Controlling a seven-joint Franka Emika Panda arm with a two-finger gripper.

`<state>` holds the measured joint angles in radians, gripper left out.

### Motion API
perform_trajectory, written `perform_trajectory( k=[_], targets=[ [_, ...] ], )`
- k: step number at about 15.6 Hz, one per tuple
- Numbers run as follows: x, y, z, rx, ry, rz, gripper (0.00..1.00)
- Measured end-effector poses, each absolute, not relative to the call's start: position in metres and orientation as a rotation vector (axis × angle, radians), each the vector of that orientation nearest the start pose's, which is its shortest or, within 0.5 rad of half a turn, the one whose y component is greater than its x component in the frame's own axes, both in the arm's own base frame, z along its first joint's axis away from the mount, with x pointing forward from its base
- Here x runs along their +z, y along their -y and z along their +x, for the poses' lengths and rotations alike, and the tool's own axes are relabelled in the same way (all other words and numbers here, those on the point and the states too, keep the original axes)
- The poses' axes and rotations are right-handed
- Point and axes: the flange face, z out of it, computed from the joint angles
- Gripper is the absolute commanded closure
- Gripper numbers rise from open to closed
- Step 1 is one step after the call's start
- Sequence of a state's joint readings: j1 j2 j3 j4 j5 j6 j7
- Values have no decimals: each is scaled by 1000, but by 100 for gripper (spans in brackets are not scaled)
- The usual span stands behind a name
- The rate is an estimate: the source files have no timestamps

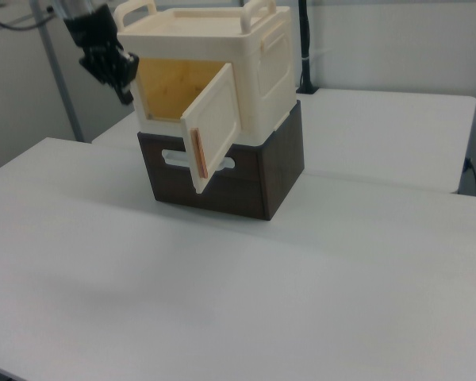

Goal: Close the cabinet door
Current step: 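Push the cream door with the gripper, swinging it shut against the cabinet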

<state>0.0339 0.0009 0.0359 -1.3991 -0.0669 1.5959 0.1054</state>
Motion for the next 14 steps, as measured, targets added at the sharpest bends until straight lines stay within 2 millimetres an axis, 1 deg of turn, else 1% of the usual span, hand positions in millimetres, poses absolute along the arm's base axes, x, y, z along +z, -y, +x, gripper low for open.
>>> perform_trajectory(
  k=[1, 3, 5, 7, 9, 10, 12, 14],
  targets=[
    [722, -21, 548, -360, -98, -3161, 100],
    [743, 9, 538, -425, -186, -3148, 100],
    [757, 40, 533, -469, -277, -3139, 100],
    [764, 68, 532, -530, -358, -3127, 100],
    [764, 96, 535, -583, -434, -3118, 100],
    [760, 110, 538, -585, -472, -3117, 100],
    [745, 135, 546, -559, -515, -3128, 100],
    [728, 152, 555, -516, -510, -3147, 100]
  ],
)
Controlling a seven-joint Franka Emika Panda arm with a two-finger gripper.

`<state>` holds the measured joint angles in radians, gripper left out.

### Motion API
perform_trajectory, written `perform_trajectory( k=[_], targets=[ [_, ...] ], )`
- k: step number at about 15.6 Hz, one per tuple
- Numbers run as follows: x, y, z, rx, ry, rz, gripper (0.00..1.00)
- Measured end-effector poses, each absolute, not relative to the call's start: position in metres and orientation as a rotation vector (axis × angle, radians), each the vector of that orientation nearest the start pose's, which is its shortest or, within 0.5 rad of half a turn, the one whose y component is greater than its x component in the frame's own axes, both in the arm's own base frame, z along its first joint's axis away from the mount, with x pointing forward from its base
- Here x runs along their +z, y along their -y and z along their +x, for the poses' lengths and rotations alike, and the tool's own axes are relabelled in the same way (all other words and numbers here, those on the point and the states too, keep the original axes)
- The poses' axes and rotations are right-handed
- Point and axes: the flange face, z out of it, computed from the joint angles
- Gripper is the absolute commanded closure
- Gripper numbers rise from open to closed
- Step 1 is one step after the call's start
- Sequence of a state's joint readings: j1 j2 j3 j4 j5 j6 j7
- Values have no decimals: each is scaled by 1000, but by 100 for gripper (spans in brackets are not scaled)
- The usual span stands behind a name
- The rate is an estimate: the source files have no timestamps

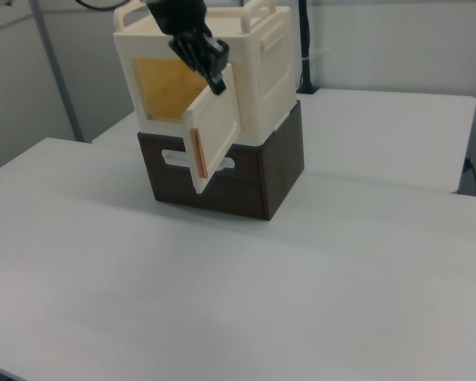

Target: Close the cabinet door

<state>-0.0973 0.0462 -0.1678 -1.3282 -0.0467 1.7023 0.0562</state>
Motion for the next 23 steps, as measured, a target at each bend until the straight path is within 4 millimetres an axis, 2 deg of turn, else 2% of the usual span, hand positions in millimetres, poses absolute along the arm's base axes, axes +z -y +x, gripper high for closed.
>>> perform_trajectory(
  k=[4, 8, 11, 15, 17, 19, 23],
  targets=[
    [700, 158, 569, -436, -494, -3151, 100],
    [691, 143, 577, -411, -445, -3099, 100],
    [688, 109, 585, -402, -359, -3071, 100],
    [687, 33, 595, -381, -298, -3007, 100],
    [680, 5, 600, -358, -290, -2995, 100],
    [675, -8, 612, -427, -278, -2976, 100],
    [663, -17, 640, -599, -264, -2931, 100]
  ],
)
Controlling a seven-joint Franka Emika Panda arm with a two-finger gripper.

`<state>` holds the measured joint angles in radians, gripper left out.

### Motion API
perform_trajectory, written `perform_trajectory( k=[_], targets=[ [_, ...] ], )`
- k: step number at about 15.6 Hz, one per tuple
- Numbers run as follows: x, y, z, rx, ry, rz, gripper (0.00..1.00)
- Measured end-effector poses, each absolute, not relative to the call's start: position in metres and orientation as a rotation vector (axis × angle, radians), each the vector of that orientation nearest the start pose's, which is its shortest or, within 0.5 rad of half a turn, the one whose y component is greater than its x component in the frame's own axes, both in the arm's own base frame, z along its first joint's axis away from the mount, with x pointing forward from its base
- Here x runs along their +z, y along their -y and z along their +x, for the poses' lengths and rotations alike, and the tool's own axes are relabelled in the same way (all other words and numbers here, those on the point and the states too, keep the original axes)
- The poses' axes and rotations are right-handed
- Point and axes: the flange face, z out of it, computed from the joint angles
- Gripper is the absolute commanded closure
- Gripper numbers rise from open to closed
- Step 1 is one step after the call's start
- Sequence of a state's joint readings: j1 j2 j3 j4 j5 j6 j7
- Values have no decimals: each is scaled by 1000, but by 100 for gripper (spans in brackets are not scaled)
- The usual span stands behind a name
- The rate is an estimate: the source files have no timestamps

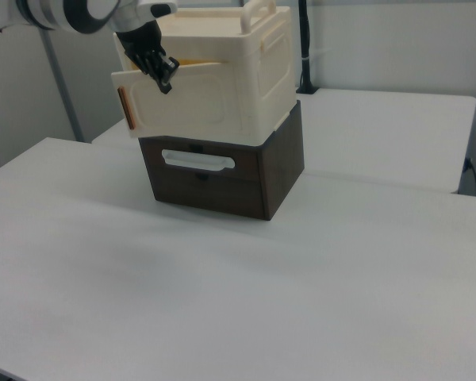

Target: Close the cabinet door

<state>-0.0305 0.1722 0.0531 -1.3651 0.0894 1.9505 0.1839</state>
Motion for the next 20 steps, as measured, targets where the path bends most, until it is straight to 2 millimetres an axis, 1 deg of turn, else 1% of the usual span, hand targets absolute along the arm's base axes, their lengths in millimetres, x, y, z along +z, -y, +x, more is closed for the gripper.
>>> perform_trajectory(
  k=[4, 8, 13, 17, 20],
  targets=[
    [651, -34, 659, -703, -228, -2904, 100],
    [651, -37, 670, -827, -224, -2865, 100],
    [649, -37, 673, -848, -222, -2864, 100],
    [657, -36, 678, -960, -220, -2827, 100],
    [656, -36, 678, -963, -220, -2826, 100]
  ],
)
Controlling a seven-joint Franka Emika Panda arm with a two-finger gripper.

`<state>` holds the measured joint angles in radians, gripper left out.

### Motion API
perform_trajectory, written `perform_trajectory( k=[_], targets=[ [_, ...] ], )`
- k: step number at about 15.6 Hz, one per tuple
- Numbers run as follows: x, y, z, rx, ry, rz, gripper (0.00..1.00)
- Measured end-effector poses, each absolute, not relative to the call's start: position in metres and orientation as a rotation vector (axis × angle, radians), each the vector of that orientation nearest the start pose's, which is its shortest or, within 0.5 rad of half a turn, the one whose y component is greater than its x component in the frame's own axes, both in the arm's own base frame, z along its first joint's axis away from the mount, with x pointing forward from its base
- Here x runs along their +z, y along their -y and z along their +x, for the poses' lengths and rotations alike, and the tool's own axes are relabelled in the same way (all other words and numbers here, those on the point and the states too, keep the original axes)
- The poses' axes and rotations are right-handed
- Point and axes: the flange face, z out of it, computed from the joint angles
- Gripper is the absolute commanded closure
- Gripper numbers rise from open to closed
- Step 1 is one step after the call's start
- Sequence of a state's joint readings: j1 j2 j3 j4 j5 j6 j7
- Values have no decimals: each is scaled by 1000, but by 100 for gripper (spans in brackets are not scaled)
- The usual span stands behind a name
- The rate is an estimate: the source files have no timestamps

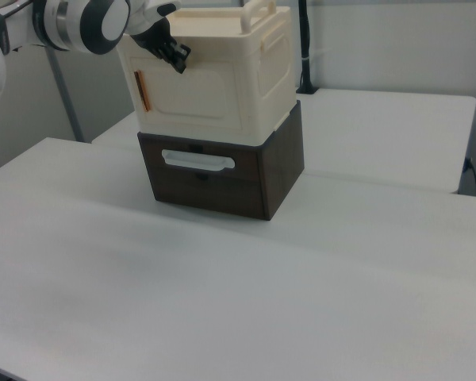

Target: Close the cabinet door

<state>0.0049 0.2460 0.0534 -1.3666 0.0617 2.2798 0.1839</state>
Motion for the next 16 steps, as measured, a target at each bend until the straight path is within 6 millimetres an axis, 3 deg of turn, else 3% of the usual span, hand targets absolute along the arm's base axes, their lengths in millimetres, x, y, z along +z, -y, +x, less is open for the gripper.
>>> perform_trajectory(
  k=[3, 5, 8, 11, 14, 16],
  targets=[
    [651, -36, 679, -954, -215, -2841, 100],
    [633, -35, 679, -887, -190, -2917, 100],
    [603, -39, 671, -647, -146, -3065, 100],
    [584, -55, 655, -414, -9, -3162, 100],
    [572, -69, 636, -218, 91, -3201, 98],
    [572, -74, 621, -107, 107, -3215, 92]
  ],
)
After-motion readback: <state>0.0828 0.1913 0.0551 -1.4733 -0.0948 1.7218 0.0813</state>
